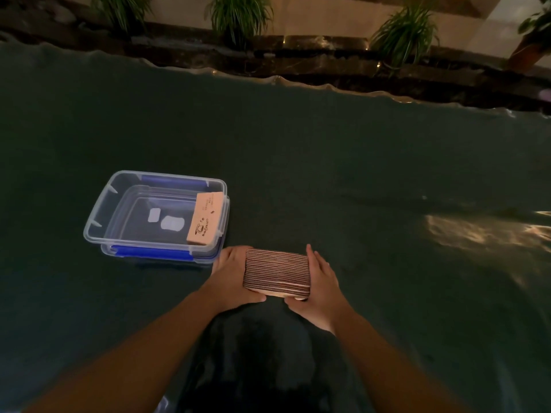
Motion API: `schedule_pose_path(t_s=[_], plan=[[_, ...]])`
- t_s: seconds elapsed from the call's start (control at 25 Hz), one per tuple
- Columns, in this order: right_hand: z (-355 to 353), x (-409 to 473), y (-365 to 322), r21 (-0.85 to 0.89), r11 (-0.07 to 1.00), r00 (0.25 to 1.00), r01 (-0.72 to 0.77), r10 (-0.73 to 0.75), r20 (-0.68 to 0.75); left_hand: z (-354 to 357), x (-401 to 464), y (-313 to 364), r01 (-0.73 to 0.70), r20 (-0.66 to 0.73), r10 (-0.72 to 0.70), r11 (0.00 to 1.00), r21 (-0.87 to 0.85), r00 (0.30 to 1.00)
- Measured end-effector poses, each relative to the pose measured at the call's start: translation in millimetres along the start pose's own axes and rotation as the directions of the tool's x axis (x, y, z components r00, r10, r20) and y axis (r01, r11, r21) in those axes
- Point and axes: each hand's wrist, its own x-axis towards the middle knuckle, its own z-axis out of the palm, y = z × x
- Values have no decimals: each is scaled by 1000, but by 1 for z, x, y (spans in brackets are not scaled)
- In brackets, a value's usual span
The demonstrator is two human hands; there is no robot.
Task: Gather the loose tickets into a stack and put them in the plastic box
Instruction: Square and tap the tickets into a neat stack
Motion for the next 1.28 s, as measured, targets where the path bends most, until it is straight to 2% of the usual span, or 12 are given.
schedule_pose_path(t_s=[0.24,0.4,0.56,0.68,0.8,0.92,1.08,1.28], plan=[[1,4,5,-215,970,990,112,-127,-55,0,3,-1,-18,17,18,1000,1,1000],[0,3,6,-183,976,988,118,-134,-78,-6,2,-4,-72,32,71,997,13,997],[1,1,8,-132,985,993,111,-116,-31,-6,-1,-8,-82,80,78,996,48,994],[4,1,7,-119,988,991,102,-111,-70,-4,0,-5,-90,70,86,994,58,994],[-1,2,7,-147,982,992,117,-122,-23,-4,1,-3,-90,51,86,993,74,995],[-6,2,9,-251,957,990,143,-137,43,-2,2,1,-70,38,67,995,72,997],[-5,4,6,-150,982,990,112,-124,-73,0,7,2,-27,20,27,1000,0,999],[1,8,8,-115,992,995,48,-58,-83,5,7,-6,-37,18,36,999,28,999]])
